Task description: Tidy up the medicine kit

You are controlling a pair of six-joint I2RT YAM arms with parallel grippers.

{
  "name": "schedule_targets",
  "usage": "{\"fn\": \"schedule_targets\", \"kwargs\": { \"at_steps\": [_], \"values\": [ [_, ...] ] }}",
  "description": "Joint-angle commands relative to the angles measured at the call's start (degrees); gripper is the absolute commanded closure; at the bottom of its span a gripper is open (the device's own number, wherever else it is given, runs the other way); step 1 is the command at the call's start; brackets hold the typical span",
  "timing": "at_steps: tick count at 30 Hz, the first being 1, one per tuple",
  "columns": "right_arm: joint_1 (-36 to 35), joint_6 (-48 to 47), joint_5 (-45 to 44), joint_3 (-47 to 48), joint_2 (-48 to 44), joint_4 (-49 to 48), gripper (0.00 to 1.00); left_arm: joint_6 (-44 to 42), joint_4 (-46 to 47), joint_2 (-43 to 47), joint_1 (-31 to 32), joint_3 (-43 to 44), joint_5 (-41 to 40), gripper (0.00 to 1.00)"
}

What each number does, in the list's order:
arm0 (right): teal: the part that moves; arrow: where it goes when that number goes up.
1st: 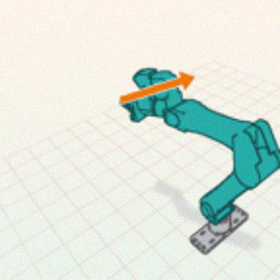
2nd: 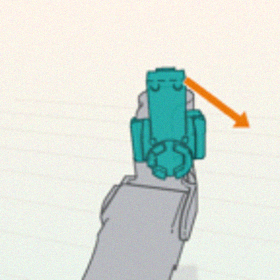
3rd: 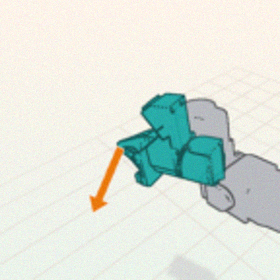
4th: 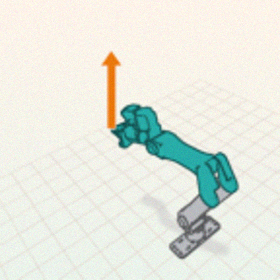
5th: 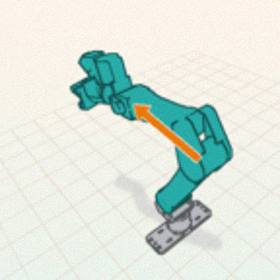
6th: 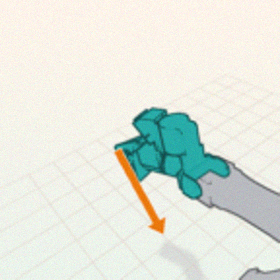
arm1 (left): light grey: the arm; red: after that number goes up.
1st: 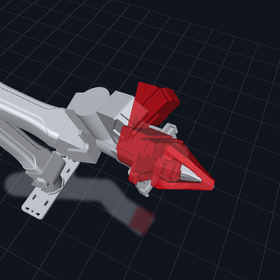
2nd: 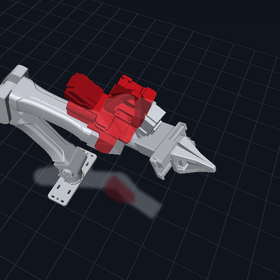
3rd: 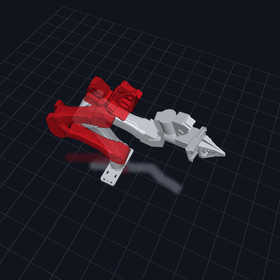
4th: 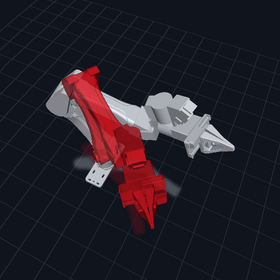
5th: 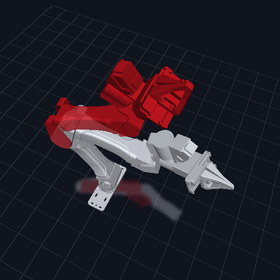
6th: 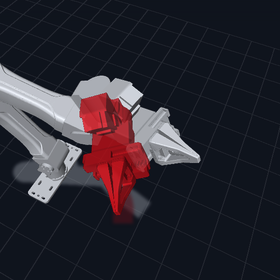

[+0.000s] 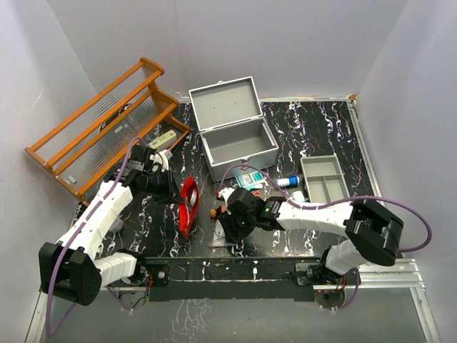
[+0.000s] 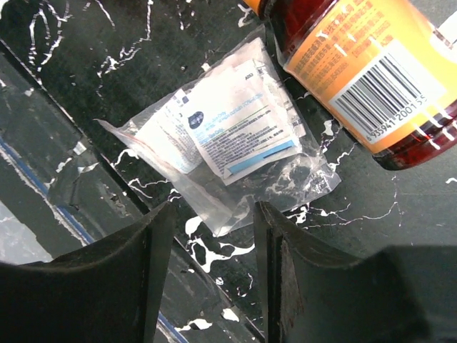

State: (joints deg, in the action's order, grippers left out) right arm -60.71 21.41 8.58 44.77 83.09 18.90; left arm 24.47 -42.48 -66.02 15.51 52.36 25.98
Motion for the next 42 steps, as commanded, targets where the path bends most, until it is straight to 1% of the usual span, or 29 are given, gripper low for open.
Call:
{"fn": "schedule_targets", "kwargs": {
  "at_steps": [1, 3, 5, 7, 8, 16, 20, 22, 25, 30, 31, 33, 36, 38, 42],
  "values": [
    [-0.27, -0.68, 0.6, 1.72, 1.61, -3.83, 0.56, 0.47, 0.4, 1.42, 0.17, -0.99, 1.53, 1.0],
    [-0.27, -0.29, 0.34, 1.72, 2.12, -4.31, 0.63, 0.49, 0.39, 1.35, 0.18, -1.03, 1.47, 1.0],
    [-0.28, 0.95, -0.71, 1.4, 1.83, -4.71, 0.78, 0.61, 0.46, 1.31, 0.14, -1.03, 1.45, 1.0],
    [-0.24, 3.04, -1.92, 0.62, 0.8, -5.79, 0.96, 0.71, 0.91, 1.35, 0.14, -1.18, 1.57, 1.0],
    [-0.24, 6.57, -3.47, -1.51, -1.92, -7.67, 1.0, 0.76, 1.48, 1.28, 0.14, -1.25, 1.47, 1.0],
    [-0.21, 22.58, -9.33, -11.25, -11.95, -13.61, 1.0, 0.67, 2.27, 1.06, 0.16, -0.88, 0.61, 1.0],
    [-0.2, 31.35, -14.18, -15.74, -16.1, -15.91, 1.0, 0.93, 2.82, 1.41, 0.19, -1.83, 0.73, 1.0],
    [-0.04, 34.89, -16.94, -16.43, -16.38, -14.15, 1.0, 0.89, 2.76, 1.34, 0.21, -1.95, 0.83, 1.0],
    [0.14, 38.89, -21.45, -14.74, -14.68, -8.36, 1.0, 0.78, 2.81, 1.2, 0.2, -1.99, 0.73, 1.0],
    [0.15, 39.05, -22.98, -9.21, -9.55, -0.78, 1.0, 1.1, 3.23, 0.94, 0.22, -1.95, 0.83, 1.0],
    [0.17, 38.16, -22.83, -7.93, -8.81, 0.26, 0.91, 1.19, 3.34, 0.97, 0.15, -1.94, 0.83, 1.0],
    [0.15, 35.45, -22.33, -5.46, -8.38, 1.79, 0.76, 1.2, 3.24, 0.89, 0.18, -1.84, 0.6, 1.0],
    [0.18, 30.2, -22.25, -3.44, -9.65, 2.36, 0.61, 1.35, 3.05, 0.95, 0.14, -1.58, -0.22, 1.0],
    [0.16, 25.17, -22.02, -2.19, -10.66, 2.22, 0.54, 1.6, 3.02, 1.25, 0.18, -1.3, -0.98, 1.0],
    [0.21, 18.5, -21.92, 0.74, -9.77, 4.21, 0.47, 2.06, 3.66, 2.01, 0.19, -0.88, -2.12, 1.0]
  ]
}}
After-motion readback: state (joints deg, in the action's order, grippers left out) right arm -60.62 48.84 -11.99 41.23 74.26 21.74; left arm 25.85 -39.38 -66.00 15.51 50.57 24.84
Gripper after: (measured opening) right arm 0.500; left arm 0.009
